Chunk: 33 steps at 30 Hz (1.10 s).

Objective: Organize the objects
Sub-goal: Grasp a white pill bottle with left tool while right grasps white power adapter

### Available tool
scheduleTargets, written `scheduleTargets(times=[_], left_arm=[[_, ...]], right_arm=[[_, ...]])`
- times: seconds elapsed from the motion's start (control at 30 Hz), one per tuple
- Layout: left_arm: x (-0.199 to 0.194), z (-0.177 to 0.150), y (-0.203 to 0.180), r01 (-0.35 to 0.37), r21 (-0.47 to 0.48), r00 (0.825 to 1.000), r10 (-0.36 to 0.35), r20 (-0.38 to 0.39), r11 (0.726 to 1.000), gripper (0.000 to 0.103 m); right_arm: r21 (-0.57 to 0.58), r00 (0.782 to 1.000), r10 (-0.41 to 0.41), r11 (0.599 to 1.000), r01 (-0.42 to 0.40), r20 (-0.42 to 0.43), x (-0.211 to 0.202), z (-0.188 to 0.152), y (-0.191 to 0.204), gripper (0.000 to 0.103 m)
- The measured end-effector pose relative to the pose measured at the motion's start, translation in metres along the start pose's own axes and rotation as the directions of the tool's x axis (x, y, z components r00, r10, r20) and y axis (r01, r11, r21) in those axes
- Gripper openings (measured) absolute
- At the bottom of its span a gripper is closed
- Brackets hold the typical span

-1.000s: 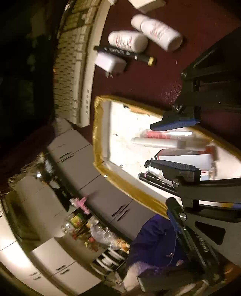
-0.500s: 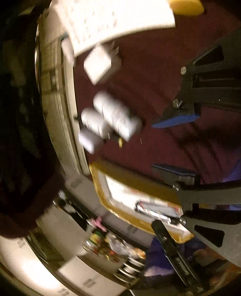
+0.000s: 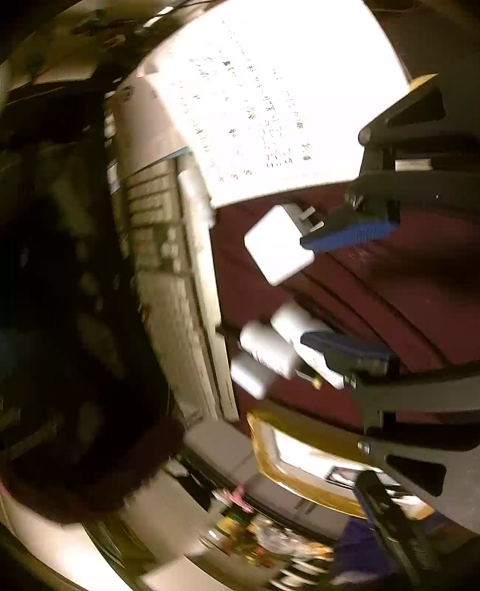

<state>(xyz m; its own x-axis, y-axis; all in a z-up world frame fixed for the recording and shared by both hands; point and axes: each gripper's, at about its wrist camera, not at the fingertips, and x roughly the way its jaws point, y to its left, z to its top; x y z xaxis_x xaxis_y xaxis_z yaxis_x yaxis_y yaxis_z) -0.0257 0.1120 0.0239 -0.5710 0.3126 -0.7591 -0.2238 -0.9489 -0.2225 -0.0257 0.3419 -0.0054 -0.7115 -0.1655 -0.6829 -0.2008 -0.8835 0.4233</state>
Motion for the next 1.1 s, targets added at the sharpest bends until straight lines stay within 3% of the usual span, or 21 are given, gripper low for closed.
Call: scheduleTargets(times=[0.1,0.33,0.5,0.57,0.63,0.87,1.0,1.1], left_arm=[[-0.001,0.004,-0.007,-0.003,0.02,1.0,0.003,0.027,1.0,0.058],[0.009,0.007,-0.005,-0.022,0.009,1.0,0.022,0.002,1.0,0.058],[0.022,0.008,-0.009,-0.031,0.006,0.999,0.031,-0.026,0.999,0.058],[0.026,0.009,-0.012,-0.024,0.012,0.999,0.024,-0.034,1.0,0.058],[0.032,0.009,-0.016,-0.017,0.016,0.999,0.018,-0.048,1.0,0.058],[0.065,0.012,-0.033,-0.005,0.051,0.992,0.012,-0.129,0.999,0.058],[0.084,0.014,-0.049,-0.031,0.118,0.99,0.047,-0.132,0.993,0.058],[0.093,0.015,-0.056,-0.011,0.143,0.99,0.031,-0.135,0.99,0.058]], right_arm=[[0.039,0.999,-0.047,0.998,0.047,0.006,0.008,0.015,-0.006,0.044],[0.016,0.994,-0.094,0.995,0.095,-0.05,0.032,0.028,-0.007,0.054],[-0.054,0.982,-0.161,0.986,0.156,-0.095,0.042,0.017,0.004,0.055],[-0.018,0.987,-0.129,0.992,0.128,-0.098,0.04,0.012,0.0,0.053],[-0.005,0.99,-0.112,0.994,0.111,-0.085,0.037,0.009,-0.001,0.044],[0.057,0.996,-0.067,0.996,0.07,-0.056,0.029,0.005,-0.01,0.044],[0.115,0.998,-0.019,0.993,0.025,-0.052,0.031,0.008,-0.019,0.044],[0.116,0.998,-0.017,0.993,0.023,-0.053,0.031,0.008,-0.019,0.044]])
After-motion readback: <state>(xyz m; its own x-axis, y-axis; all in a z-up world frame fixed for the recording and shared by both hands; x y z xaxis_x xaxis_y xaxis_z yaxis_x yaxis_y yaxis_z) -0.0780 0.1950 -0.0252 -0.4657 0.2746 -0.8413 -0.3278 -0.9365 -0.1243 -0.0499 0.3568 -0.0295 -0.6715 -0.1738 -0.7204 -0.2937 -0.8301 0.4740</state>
